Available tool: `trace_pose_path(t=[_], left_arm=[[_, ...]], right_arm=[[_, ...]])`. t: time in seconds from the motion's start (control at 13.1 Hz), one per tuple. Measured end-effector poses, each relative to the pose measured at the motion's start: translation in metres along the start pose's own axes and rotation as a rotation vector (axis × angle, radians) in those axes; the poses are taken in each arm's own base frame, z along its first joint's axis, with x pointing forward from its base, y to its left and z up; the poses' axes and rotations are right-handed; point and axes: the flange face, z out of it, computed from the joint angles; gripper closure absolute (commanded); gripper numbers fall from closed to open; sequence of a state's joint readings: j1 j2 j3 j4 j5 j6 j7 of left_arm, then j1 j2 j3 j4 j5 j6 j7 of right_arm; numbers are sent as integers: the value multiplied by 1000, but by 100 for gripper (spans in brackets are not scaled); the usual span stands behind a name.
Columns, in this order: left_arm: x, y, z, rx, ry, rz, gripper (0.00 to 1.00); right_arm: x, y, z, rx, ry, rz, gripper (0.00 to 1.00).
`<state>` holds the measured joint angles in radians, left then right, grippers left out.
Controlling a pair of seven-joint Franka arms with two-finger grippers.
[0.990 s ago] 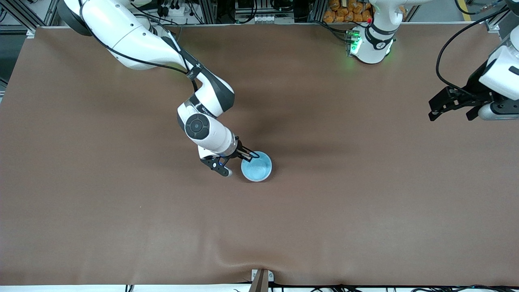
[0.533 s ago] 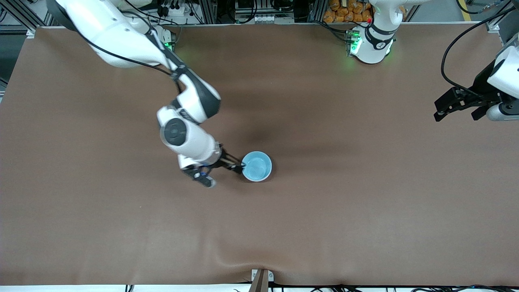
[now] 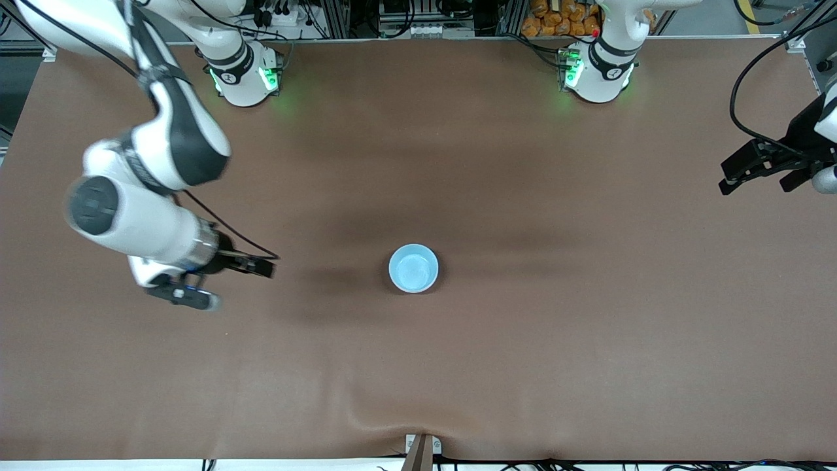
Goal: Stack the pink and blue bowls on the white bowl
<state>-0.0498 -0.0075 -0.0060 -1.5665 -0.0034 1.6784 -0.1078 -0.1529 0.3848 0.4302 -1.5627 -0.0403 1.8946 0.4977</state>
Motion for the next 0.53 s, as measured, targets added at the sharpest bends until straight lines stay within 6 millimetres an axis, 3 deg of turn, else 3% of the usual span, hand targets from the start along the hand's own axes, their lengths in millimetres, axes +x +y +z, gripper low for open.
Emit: trace_pose_path(t=[0.23, 0.53], left_arm=[[0, 1, 0, 0, -1, 2, 0], [-1, 6, -3, -2, 3, 11, 0]], right_arm=[[-5, 60, -44, -39, 21, -118, 0], [-36, 121, -112, -100, 7, -178, 0]])
